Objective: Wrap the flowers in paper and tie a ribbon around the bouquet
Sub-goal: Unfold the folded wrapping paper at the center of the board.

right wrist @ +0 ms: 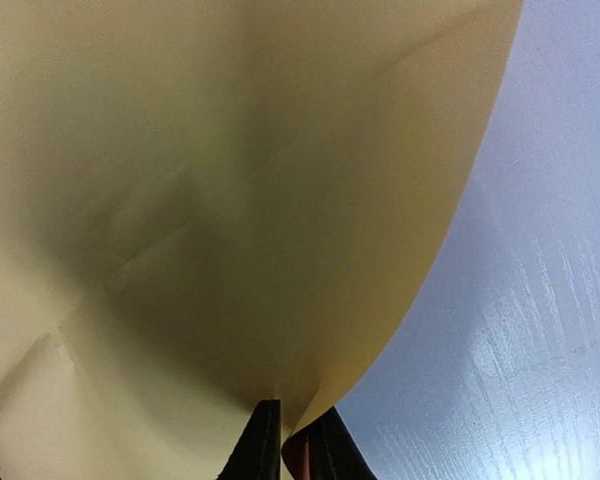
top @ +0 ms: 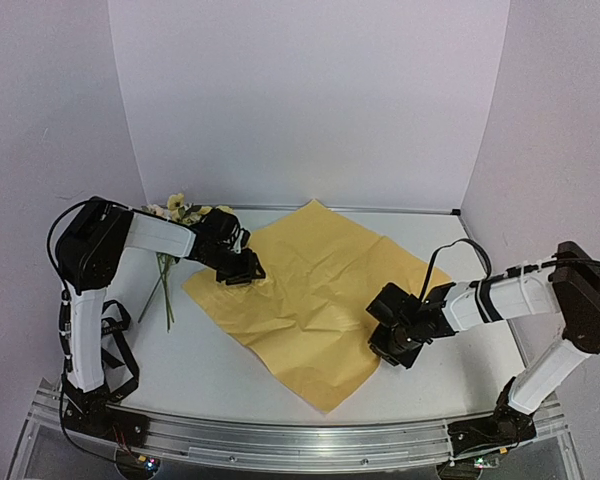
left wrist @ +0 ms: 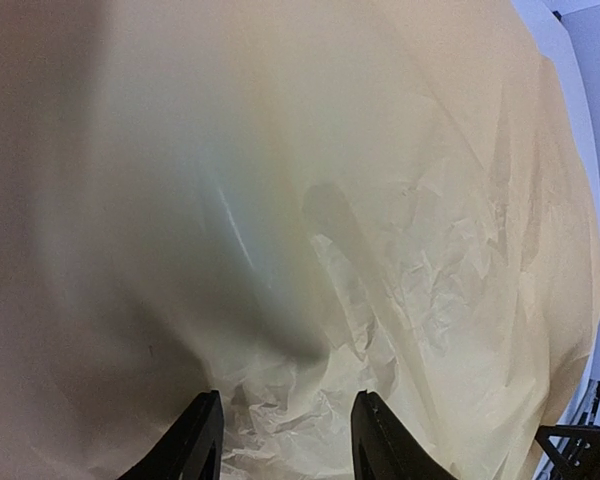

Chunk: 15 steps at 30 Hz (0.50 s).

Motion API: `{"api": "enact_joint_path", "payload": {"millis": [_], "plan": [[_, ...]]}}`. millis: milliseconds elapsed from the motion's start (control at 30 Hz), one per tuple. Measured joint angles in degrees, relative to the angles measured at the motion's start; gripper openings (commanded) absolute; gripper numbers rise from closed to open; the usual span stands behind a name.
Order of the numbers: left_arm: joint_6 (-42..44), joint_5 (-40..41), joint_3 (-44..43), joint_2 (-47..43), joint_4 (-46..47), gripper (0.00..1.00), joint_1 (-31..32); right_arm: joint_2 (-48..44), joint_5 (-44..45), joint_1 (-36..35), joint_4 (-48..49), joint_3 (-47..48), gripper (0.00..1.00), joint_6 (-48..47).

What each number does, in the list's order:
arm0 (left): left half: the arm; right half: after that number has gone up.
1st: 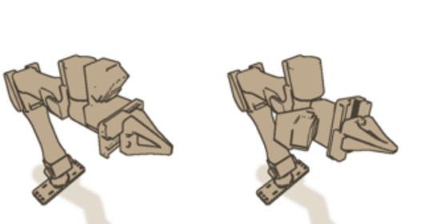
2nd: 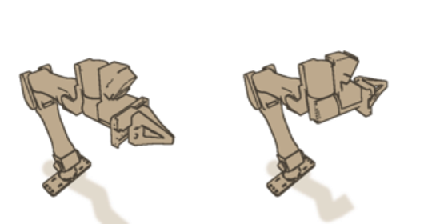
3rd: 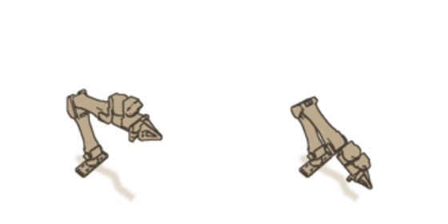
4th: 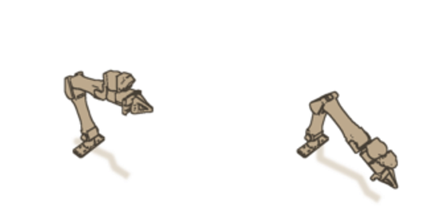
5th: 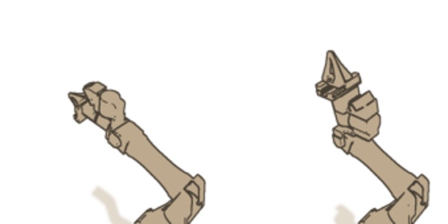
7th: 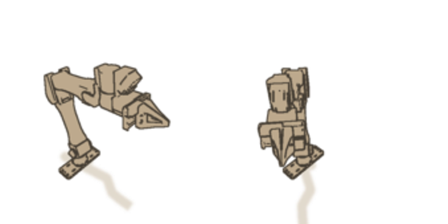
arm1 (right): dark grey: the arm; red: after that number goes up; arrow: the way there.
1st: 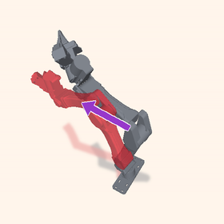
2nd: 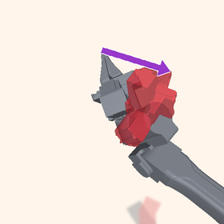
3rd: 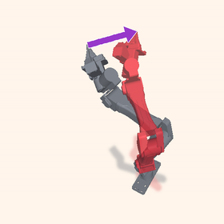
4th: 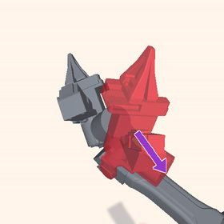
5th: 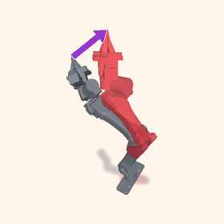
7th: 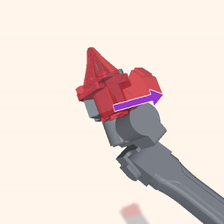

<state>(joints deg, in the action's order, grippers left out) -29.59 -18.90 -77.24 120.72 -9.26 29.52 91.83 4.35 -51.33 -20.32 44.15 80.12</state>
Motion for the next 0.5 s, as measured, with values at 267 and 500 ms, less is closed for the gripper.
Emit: {"api": "enact_joint_path", "payload": {"millis": [267, 500], "plan": [[2.57, 1.05, -2.58, 0.81, -3.44, 0.48, -0.59, -1.54, 1.68, -0.79, 1.2, -2.19, 0.1, 0.56], [3.17, 1.1, -2.87, 0.88, -4.19, 0.48, -0.59, -1.88, 2.56, -2.43, 1.2, -2.57, 0.17, 0.54]]}}
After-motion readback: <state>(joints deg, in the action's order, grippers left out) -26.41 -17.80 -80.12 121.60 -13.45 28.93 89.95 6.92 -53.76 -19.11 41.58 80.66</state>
